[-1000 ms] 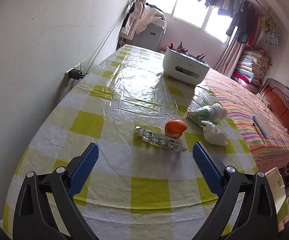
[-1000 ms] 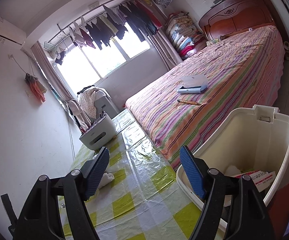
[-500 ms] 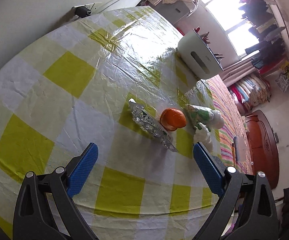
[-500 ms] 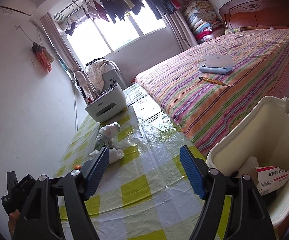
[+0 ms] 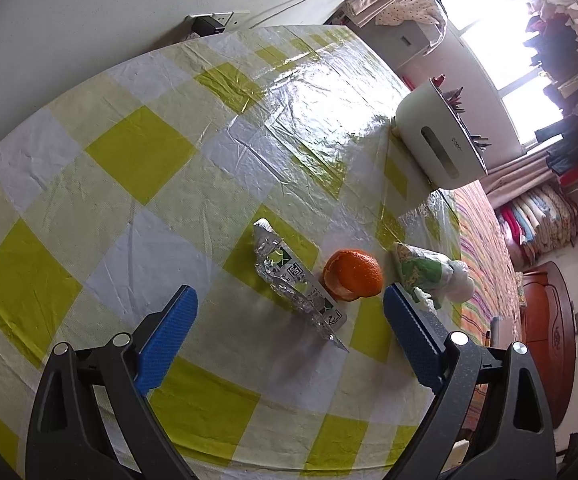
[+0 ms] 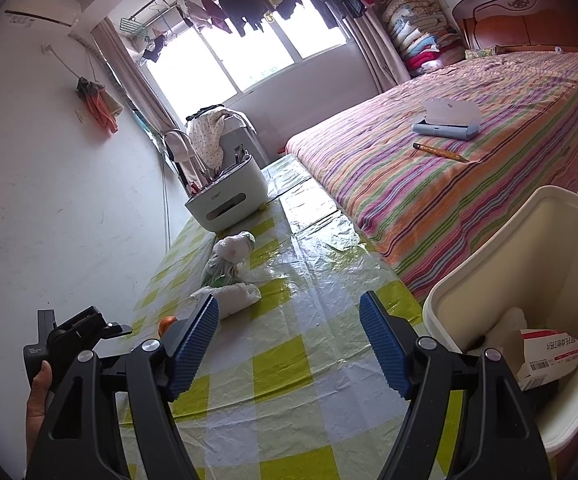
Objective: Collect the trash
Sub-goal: 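Move both open tools back over the table toward the blister pack, then close the left tool on the clear blister pack while right grasps the white bag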
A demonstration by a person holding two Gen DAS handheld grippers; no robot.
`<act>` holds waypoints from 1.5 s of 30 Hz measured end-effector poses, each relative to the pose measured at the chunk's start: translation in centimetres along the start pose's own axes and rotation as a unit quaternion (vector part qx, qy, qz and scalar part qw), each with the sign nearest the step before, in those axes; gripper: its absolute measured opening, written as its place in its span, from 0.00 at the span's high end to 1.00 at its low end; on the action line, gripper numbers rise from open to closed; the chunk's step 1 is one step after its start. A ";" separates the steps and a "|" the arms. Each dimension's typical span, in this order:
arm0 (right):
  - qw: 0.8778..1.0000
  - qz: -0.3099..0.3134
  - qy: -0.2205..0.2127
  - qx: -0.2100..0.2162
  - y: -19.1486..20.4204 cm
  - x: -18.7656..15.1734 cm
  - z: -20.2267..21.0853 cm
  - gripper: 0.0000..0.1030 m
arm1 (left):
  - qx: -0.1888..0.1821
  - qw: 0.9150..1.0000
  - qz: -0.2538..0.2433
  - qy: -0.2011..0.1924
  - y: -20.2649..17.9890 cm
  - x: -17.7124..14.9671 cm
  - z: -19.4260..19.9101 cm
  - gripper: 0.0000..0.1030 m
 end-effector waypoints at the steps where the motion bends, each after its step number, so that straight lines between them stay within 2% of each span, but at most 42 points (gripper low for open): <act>1: 1.000 -0.002 0.001 0.003 -0.1 0.0 0.0 0.31 | 0.006 1.000 0.003 0.001 -0.2 0.0 -0.4 0.12; 2: 1.000 -0.005 0.003 0.006 -0.3 0.0 0.1 0.31 | 0.011 1.000 0.002 -0.001 -0.4 0.0 -0.5 0.14; 4: 1.000 -0.012 0.007 0.012 -0.7 0.0 0.0 0.31 | 0.023 1.000 -0.003 -0.008 -0.7 0.1 -0.8 0.28; 6: 1.000 -0.022 0.011 0.017 -1.1 0.0 0.0 0.31 | 0.034 0.999 -0.005 -0.006 -0.9 0.4 -1.3 0.33; 11: 0.998 -0.046 0.022 0.032 -2.0 -0.1 -0.2 0.31 | 0.052 0.999 -0.005 -0.011 -1.2 1.0 -1.7 0.37; 14: 0.997 -0.052 0.030 0.041 -2.0 -0.2 -0.4 0.31 | 0.071 0.997 -0.018 -0.013 -1.3 1.3 -2.0 0.57; 15: 0.997 -0.052 0.033 0.044 -2.0 -0.2 -0.5 0.31 | 0.067 0.998 -0.023 0.001 -1.3 1.5 -2.4 0.72; 19: 0.997 -0.047 0.038 0.054 -1.5 -0.1 -0.6 0.31 | 0.055 0.998 -0.036 0.023 -1.0 2.0 -2.9 0.90; 23: 0.997 -0.025 0.041 0.059 -0.5 0.7 -1.2 0.31 | 0.027 0.998 -0.033 0.037 -0.2 2.4 -3.0 0.91; 30: 0.996 0.061 0.036 0.061 2.8 2.8 -3.6 0.31 | 0.007 0.998 -0.040 0.049 0.7 2.2 -2.5 0.91; 34: 0.989 0.116 0.063 0.071 5.1 2.8 -6.1 0.31 | -0.009 0.997 -0.048 0.051 0.7 1.7 -1.9 0.91; 39: 0.976 0.173 0.110 0.071 7.6 1.9 -9.5 0.31 | -0.021 0.996 -0.079 0.035 -0.1 0.8 -0.5 0.91; 45: 0.967 0.197 0.145 0.068 8.9 1.4 -13.0 0.31 | -0.035 0.995 -0.085 0.039 -0.2 0.5 0.0 0.91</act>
Point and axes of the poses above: each gripper's, at about its wrist camera, not at the fingertips, and z roughly against the way its jaws point, y to its left, x to its top, the point moved 1 cm from there along -z, roughly the way its jaws point, and after that the axes turned 10 degrees about z, right-handed, at the moved point
